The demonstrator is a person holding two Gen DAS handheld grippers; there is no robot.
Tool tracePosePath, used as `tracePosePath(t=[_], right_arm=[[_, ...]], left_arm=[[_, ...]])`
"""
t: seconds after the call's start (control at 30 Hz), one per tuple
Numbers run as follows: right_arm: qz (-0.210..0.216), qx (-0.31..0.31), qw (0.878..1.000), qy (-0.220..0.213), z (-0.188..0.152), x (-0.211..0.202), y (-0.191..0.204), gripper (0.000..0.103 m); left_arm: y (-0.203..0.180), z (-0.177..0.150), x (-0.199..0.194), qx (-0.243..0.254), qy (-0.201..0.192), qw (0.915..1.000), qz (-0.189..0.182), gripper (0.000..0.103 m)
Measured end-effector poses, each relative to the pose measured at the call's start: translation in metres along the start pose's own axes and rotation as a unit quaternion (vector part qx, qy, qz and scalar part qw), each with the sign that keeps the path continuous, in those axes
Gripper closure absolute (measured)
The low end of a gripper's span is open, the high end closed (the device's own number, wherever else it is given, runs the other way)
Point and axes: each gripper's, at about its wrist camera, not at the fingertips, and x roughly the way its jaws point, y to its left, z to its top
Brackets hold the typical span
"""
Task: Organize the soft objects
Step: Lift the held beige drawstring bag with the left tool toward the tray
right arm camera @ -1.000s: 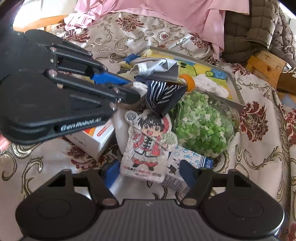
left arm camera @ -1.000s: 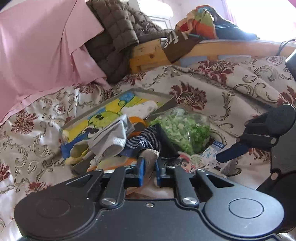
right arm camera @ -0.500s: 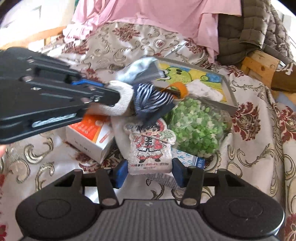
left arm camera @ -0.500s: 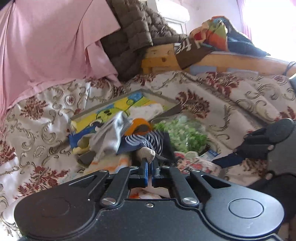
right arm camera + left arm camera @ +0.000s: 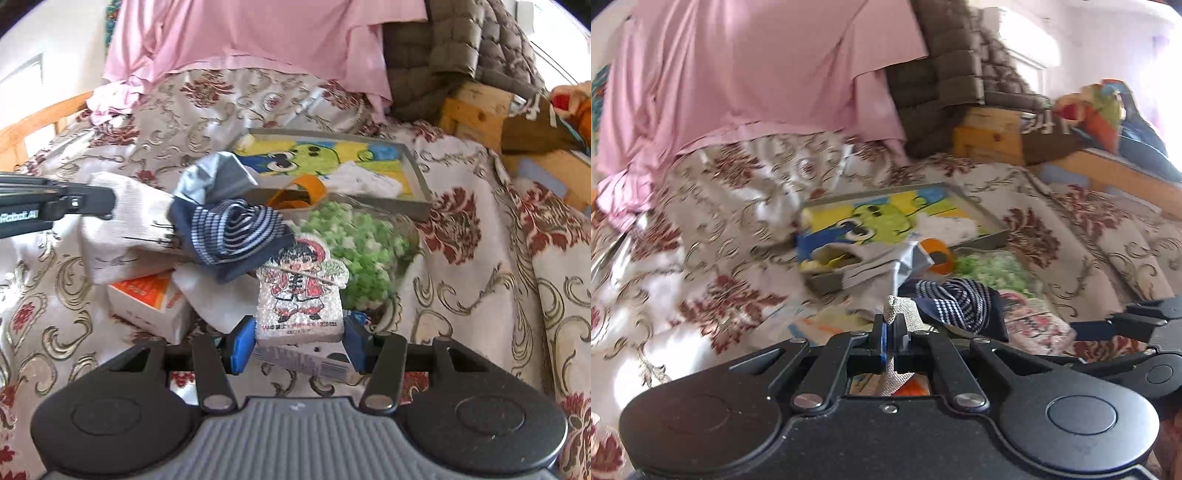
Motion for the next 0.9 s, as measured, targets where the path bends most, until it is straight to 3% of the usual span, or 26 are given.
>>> tracePosePath(t=[0.17, 0.33, 0.53, 0.67, 0.7, 0.73, 0.9], right_arm=[[-0.024, 0.014, 1.000, 0.009, 0.000, 0.012, -0.005, 0.047], [-0.037, 0.028, 0.999, 0.018, 0.000, 0.020, -0.009, 0.047], [-0.046, 0.023, 0.998, 0.021, -0.001, 0.025, -0.008, 0.048], [-0.048, 0.023, 0.998, 0.016, -0.001, 0.024, -0.007, 0.048], [-0.049, 0.022, 0.998, 0.013, -0.001, 0.022, -0.007, 0.048], [-0.050, 0.019, 0.999, 0.010, 0.000, 0.021, -0.006, 0.048], [-0.052, 0.011, 0.999, -0.010, 0.000, 0.009, -0.004, 0.048]], left_arm=[[-0.002, -0.005, 0.008, 0.013, 0.013, 0.9996, -0.021, 0.097], [-0.014, -0.016, 0.021, 0.036, 0.037, 0.9974, -0.050, 0.081], [-0.028, -0.027, 0.033, 0.078, 0.056, 0.9934, -0.062, 0.076], [-0.033, -0.028, 0.037, 0.092, 0.047, 0.9931, -0.056, 0.080], [-0.033, -0.028, 0.037, 0.091, 0.046, 0.9933, -0.054, 0.092], [-0.033, -0.027, 0.036, 0.091, 0.044, 0.9935, -0.053, 0.094], [-0.029, -0.024, 0.026, 0.073, 0.032, 0.9956, -0.049, 0.099]])
